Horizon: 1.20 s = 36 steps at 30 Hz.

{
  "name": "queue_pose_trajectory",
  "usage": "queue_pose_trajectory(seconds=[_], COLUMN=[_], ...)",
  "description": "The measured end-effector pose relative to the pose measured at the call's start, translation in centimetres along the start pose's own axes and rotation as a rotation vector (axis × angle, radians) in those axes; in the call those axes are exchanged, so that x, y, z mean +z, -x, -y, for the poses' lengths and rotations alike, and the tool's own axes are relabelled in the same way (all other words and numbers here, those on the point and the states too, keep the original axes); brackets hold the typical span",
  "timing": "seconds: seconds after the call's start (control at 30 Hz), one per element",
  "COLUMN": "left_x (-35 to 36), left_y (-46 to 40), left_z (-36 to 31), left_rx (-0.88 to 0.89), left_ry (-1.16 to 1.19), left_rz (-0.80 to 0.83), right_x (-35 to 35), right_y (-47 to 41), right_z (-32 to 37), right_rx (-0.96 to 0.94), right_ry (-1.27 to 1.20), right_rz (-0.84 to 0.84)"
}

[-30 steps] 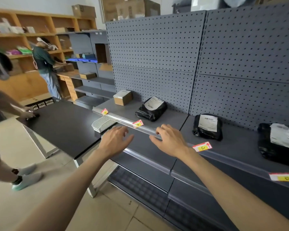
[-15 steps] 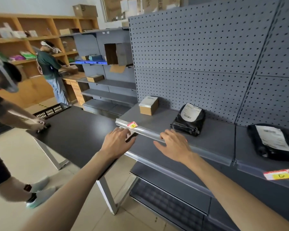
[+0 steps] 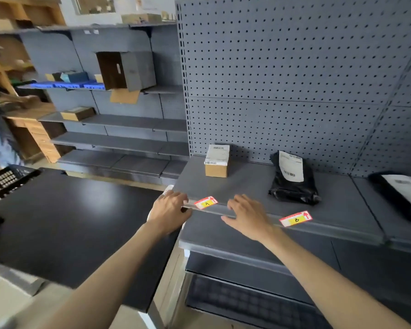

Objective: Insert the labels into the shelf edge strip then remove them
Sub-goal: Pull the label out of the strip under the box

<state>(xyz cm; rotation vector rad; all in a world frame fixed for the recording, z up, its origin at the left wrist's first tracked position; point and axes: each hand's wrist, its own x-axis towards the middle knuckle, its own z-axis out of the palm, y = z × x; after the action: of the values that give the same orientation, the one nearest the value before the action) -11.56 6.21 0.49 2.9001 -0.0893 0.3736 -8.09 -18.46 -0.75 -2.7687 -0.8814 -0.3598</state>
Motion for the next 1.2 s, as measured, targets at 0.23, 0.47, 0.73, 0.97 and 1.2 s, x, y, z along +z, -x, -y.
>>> queue_pose_trajectory(seconds=[0.23,0.47,0.73,0.97,1.2], left_x=[4.0,7.1,8.4,8.1,7.9], left_y=[-4.2,-6.6,-6.8,-7.3,-6.8], left_z=[3.7,3.7,4.0,5.9,6.9], left_rx=[0.068,0.168,0.264,0.338,0.301], left_ry=[0.135,0.183,0.251,0.200,0.219], left_rz=[0.123,0.121,0.037,-0.018,-0.044], right_x=[3.3,4.9,5.9,7.6,8.7], right_y=[-4.7,-6.8,-7.0,-6.8,-6.7], right_z=[2.1,2.2,2.2,2.7,3.3], right_rx=[0.138,0.151,0.158,0.243,0.236], right_ry=[-0.006,-0.024,-0.047,-0.066,-0.042], right_rz=[0.026,-0.028,-0.048,-0.019,-0.086])
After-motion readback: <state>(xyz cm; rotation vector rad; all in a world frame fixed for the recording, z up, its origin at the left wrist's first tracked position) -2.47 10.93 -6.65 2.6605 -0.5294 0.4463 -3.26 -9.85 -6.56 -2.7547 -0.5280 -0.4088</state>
